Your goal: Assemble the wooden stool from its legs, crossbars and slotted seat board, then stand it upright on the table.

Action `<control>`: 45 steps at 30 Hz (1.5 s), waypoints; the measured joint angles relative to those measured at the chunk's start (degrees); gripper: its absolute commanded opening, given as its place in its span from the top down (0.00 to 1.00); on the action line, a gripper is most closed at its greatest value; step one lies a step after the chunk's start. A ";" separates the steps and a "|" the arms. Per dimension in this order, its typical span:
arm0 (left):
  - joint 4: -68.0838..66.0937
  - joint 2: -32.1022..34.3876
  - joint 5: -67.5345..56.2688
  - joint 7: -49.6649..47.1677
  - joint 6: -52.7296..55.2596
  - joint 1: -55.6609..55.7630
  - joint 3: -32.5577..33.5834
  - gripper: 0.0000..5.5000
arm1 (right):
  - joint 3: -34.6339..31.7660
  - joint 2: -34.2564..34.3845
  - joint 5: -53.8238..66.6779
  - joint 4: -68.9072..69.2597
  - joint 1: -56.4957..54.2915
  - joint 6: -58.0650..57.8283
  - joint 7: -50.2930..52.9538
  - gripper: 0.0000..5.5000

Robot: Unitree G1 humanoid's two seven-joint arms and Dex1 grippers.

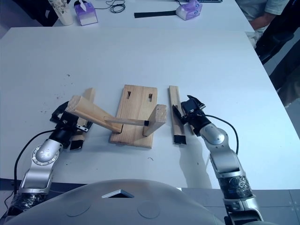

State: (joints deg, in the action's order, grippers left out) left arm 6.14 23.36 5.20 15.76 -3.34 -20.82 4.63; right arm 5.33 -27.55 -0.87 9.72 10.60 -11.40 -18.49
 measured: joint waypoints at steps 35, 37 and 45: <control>13.87 3.91 -2.62 15.97 3.82 7.76 -16.83 0.04 | 10.21 -25.57 15.77 29.99 9.14 -16.84 -40.67 0.33; 13.42 3.90 -2.01 15.90 3.09 7.19 -17.56 0.04 | 10.66 -25.77 15.36 29.96 9.91 -17.17 -40.13 0.33; 13.72 4.09 -0.58 15.72 2.38 6.19 -18.58 0.04 | 12.81 -17.82 9.75 22.65 6.20 -17.21 -29.91 0.33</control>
State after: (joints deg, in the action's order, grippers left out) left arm 19.86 27.45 4.62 31.48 -0.97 -14.64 -13.94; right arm 18.14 -45.37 8.88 32.36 16.80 -28.62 -48.40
